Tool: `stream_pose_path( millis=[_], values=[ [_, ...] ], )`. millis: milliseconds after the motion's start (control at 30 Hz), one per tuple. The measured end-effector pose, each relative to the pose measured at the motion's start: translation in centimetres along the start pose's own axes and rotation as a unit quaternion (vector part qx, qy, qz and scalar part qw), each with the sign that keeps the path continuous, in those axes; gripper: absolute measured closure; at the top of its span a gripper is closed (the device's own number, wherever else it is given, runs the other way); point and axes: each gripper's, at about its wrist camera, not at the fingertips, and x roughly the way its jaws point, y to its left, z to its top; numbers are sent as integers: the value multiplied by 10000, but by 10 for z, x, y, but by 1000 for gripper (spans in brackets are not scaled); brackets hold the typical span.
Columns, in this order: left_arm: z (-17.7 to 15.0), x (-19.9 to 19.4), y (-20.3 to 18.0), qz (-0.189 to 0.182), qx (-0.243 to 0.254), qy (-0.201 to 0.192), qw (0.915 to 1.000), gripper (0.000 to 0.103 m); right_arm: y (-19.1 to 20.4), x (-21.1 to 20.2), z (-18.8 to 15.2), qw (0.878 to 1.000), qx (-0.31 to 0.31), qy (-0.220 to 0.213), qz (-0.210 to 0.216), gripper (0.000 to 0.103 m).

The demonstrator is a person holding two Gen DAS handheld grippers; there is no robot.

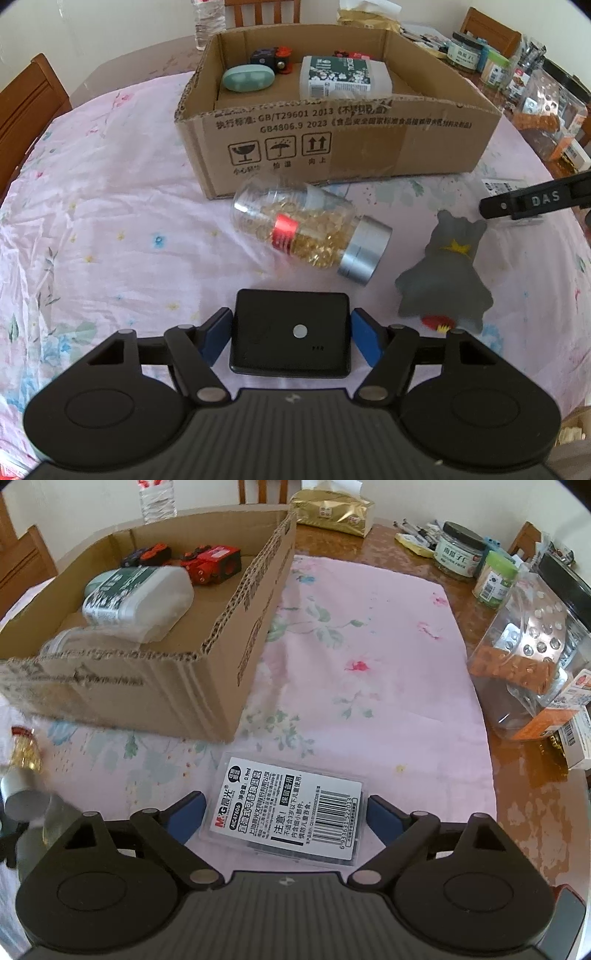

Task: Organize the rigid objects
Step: 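Grasp the black square case with the left tool while the right tool grasps the pencil-lead pack, then carry the black case and lead pack into the box and open both tools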

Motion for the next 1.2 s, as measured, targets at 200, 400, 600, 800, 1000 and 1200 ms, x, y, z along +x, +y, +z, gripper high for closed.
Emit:
stream_pose_path(
  millis=[200, 400, 600, 800, 1000, 1200],
  values=[
    [-1, -1, 2, 19, -16, 59, 10000, 31, -4, -2, -4, 10000, -58, 58, 27, 6],
    [-2, 0, 1, 42, -88, 82, 9999, 26, -1, 0, -2, 10000, -24, 18, 1, 5],
    [1, 1, 2, -51, 38, 92, 9999, 33, -1, -2, 0, 9999, -102, 46, 30, 9],
    [3, -5, 7, -68, 120, 169, 9998, 34, 2, -10, 1, 9994, -350, 31, 59, 9],
    [13, -25, 18, -85, 190, 221, 9995, 34, -2, -31, 8, 9977, -662, -67, 131, 9],
    [34, -57, 25, -42, 414, -72, 9991, 33, -4, -63, 24, 9945, -943, -299, 330, 9]
  ],
)
